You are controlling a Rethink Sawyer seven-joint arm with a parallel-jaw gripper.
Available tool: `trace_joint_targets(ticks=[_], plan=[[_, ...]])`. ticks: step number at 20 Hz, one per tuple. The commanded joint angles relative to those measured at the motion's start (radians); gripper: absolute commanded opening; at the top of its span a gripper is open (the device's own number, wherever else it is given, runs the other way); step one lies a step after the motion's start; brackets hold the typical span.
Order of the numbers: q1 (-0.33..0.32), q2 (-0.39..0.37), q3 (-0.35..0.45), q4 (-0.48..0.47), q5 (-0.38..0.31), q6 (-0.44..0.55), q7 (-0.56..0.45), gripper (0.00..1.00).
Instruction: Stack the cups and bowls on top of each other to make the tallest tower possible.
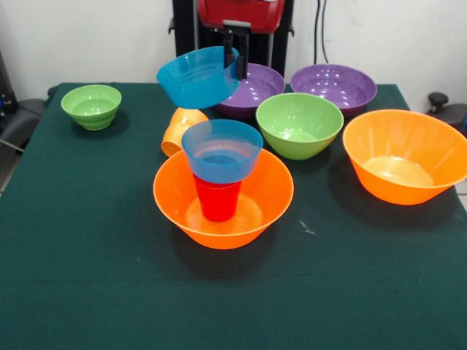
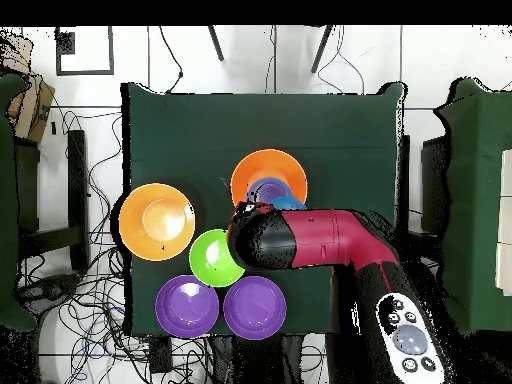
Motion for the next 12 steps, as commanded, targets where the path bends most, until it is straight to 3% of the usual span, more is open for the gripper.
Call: trace_joint_targets(ticks=[1, 5, 12], plan=[[0.036, 0.027, 0.035, -0.067, 0.005, 0.130, -0.043, 0.00], [0.054, 0.046, 0.027, -0.121, -0.031, 0.143, -0.060, 0.00], [0.129, 0.053, -0.030, -0.151, -0.078, 0.126, -0.003, 0.00]])
